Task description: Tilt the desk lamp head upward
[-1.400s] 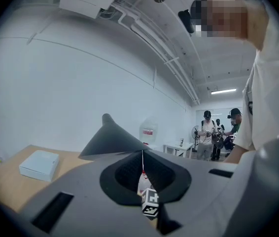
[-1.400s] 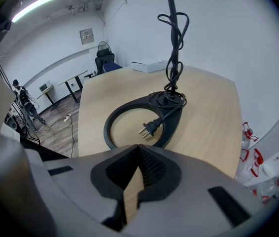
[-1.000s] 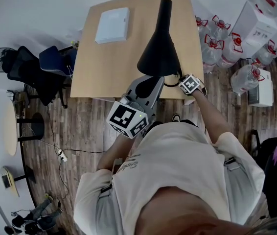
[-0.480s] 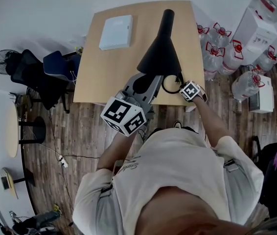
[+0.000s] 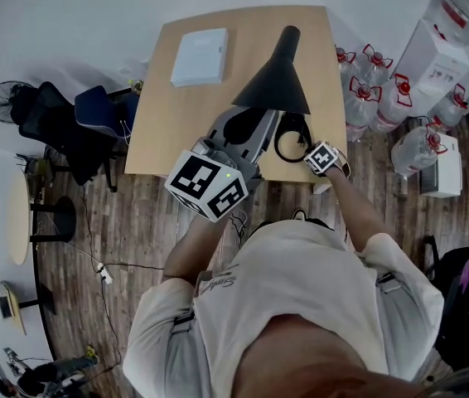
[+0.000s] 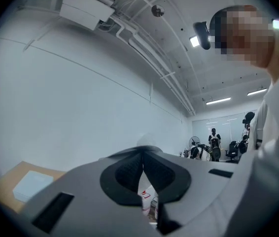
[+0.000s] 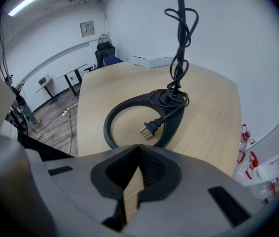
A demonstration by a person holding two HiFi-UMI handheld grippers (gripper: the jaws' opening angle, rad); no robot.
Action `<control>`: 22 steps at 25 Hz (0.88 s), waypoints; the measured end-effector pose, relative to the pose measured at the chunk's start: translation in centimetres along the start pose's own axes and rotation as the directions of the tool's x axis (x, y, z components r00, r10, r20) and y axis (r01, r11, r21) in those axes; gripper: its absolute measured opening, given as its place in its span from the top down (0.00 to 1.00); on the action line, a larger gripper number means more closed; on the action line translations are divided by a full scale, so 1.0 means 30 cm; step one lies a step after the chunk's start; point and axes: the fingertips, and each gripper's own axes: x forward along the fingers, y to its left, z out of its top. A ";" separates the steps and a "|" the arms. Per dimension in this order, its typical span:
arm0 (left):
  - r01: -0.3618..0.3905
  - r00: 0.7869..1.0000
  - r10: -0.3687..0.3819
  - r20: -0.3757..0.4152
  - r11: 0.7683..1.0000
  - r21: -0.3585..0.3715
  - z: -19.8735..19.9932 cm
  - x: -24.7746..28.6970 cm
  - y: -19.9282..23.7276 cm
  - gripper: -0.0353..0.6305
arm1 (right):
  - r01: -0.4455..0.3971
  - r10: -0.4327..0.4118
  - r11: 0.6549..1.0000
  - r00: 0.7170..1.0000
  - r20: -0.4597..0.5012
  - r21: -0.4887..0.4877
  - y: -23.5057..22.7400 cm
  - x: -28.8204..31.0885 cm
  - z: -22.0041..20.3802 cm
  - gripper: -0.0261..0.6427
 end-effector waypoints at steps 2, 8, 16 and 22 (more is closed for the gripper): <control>0.001 1.000 -0.001 -0.002 1.000 0.008 0.020 0.008 0.001 0.92 | -0.001 0.001 1.000 1.000 -0.005 -0.011 0.005 0.001 0.005 0.97; 0.012 1.000 -0.012 -0.011 1.000 0.010 0.064 0.031 0.012 0.92 | 0.003 -0.002 1.000 0.999 -0.035 0.017 -0.001 0.001 -0.003 0.97; 0.026 0.999 -0.026 -0.030 1.000 0.012 0.102 0.031 0.025 0.92 | 0.014 -0.013 1.000 0.999 -0.045 0.007 0.019 0.010 0.009 0.97; 0.071 0.997 -0.071 -0.018 0.997 -0.021 0.100 0.024 0.026 0.92 | 0.031 -0.030 0.999 0.999 -0.039 0.018 0.006 0.010 0.023 0.97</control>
